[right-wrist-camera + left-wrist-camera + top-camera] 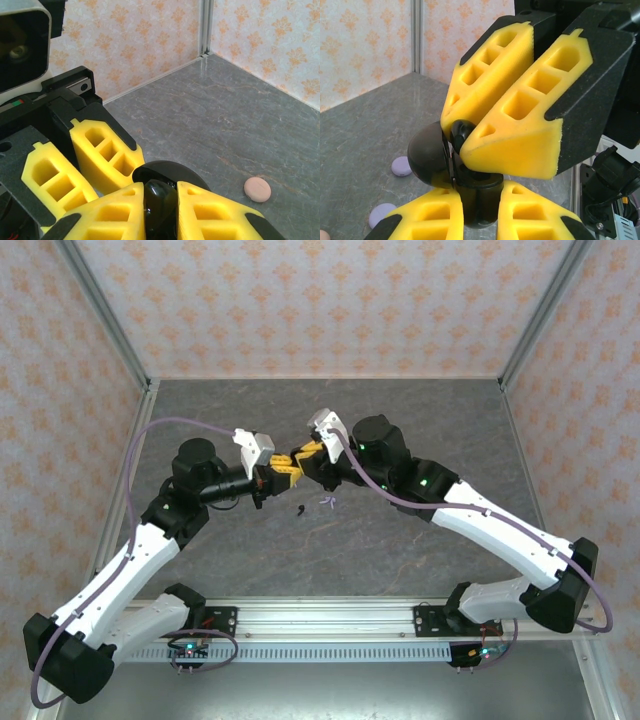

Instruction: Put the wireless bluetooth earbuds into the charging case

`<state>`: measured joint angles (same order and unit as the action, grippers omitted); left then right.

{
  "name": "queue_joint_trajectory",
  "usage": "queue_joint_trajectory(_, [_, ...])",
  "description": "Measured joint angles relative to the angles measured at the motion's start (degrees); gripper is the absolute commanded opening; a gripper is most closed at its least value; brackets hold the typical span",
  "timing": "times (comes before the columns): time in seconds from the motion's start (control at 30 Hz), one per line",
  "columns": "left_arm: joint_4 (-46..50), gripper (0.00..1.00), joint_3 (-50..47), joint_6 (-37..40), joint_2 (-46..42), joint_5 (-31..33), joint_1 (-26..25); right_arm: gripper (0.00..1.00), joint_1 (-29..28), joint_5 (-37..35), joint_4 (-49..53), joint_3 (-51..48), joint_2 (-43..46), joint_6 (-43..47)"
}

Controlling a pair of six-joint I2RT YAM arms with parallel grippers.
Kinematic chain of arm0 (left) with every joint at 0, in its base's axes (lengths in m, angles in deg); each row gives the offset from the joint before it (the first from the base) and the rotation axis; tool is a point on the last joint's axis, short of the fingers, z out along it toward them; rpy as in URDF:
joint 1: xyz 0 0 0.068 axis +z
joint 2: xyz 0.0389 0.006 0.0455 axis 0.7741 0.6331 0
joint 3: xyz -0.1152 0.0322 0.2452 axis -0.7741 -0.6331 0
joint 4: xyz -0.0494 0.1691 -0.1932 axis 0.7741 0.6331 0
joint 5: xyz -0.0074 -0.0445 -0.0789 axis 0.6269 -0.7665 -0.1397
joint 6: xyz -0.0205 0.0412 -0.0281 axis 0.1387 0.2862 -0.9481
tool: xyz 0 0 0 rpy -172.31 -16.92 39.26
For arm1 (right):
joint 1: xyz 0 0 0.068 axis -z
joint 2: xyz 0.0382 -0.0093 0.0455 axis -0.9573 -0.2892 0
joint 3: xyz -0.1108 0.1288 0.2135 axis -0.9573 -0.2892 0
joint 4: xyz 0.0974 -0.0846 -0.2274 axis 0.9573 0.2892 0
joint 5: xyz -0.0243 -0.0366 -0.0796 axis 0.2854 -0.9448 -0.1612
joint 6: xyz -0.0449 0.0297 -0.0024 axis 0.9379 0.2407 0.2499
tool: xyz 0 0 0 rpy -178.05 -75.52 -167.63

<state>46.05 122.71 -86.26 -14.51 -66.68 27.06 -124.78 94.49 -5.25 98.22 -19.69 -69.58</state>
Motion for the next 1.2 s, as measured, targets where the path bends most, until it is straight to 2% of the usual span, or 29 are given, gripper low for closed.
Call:
queue_joint_trajectory(0.33, [0.0,0.00,0.0,0.0,0.0,0.0,0.0,0.25,0.0,0.9,0.1,0.0,0.0,-0.2])
queue_joint_trajectory(0.77, [-0.2,0.00,0.0,0.0,0.0,0.0,0.0,0.38,0.6,4.0,1.3,1.0,-0.3,-1.7])
queue_joint_trajectory(1.2, [-1.7,0.00,0.0,0.0,0.0,0.6,0.0,0.58,2.5,5.7,3.3,4.2,-0.4,-4.3])
